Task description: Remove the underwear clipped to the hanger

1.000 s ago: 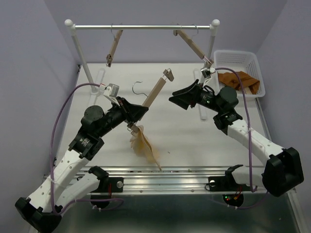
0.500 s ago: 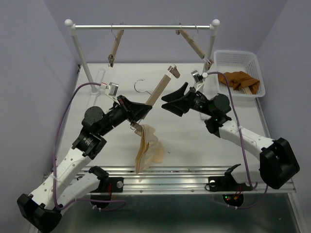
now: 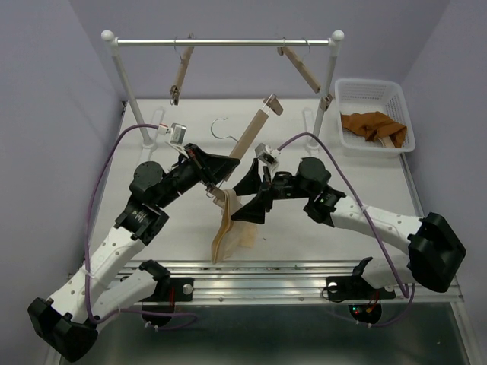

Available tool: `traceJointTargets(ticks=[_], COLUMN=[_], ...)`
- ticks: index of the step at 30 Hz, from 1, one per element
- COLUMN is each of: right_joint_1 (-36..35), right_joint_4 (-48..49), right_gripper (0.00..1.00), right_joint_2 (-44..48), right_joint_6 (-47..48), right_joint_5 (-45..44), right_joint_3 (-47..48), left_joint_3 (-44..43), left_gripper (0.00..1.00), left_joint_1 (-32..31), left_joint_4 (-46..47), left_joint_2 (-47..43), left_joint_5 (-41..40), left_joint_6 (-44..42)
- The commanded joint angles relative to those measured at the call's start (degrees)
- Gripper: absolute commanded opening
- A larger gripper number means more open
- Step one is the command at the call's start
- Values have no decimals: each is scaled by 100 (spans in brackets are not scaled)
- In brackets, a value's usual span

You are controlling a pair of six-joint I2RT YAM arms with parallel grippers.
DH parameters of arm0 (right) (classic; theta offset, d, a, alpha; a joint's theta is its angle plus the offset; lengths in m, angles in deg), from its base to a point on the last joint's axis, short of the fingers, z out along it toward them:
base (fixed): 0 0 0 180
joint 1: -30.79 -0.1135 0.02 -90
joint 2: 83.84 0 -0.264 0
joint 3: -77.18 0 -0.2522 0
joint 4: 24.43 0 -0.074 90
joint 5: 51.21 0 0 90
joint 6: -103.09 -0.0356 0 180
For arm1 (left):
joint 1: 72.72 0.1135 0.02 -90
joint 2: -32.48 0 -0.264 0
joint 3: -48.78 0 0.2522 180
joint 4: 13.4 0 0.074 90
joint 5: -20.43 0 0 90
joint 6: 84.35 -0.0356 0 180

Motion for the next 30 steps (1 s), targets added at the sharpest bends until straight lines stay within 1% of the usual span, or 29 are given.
traceJointTargets(ticks=[1, 3, 5, 7, 10, 11, 14, 16, 17, 20, 21, 22, 24, 26, 28, 30], right_joint_1=[-135, -223, -224, -276, -276, -276, -276, -276, -276, -276, -276, -276, -276, -276, -276, -276], right_joint_4=[-256, -247, -55, 374, 1077, 1150, 1466, 1833, 1879, 1600, 1485, 1302, 1116, 704, 414, 351], right_gripper=[100, 100, 100, 98, 90, 84, 76, 64, 54, 35, 32, 24, 13, 1, 1, 1], right_joint_2=[-188, -354, -452, -496, -435, -426, -452, -461, -461, -426, -417, -400, -365, -303, -137, 22], right_joint_6=[785, 908, 918, 761, 532, 418, 66, -293, -347, -383, -374, -374, -409, -436, -444, -462], right_joint_5=[-219, -201, 18, 158, 168, 229, 432, 484, 493, 397, 327, 239, 134, -7, -191, -262], right_joint_3=[241, 312, 338, 277, 49, 39, 66, 5, 4, 101, 136, 206, 276, 364, 382, 330], left_joint_3=[-313, -287, -243, -190, -129, -111, -23, 38, 47, 47, 38, 38, 56, 117, 179, 223], left_gripper=[0, 0, 0, 0, 0, 0, 0, 0, 0, 0, 0, 0, 0, 0, 0, 0], left_joint_1=[-45, -36, -45, -45, -45, -53, -53, -45, -53, -45, -53, -45, -45, -53, -54, -45], left_joint_4=[655, 691, 735, 761, 779, 779, 822, 831, 831, 831, 840, 831, 831, 840, 753, 656], left_joint_2=[-71, -80, -89, -150, -203, -212, -229, -247, -238, -238, -238, -238, -255, -299, -361, -405], left_joint_5=[41, 102, 111, 94, 76, 59, 33, -11, -38, -21, -12, -12, -3, -11, -116, -213], left_joint_6=[95, 131, 183, 201, 227, 236, 315, 359, 368, 359, 368, 359, 359, 350, 324, 298])
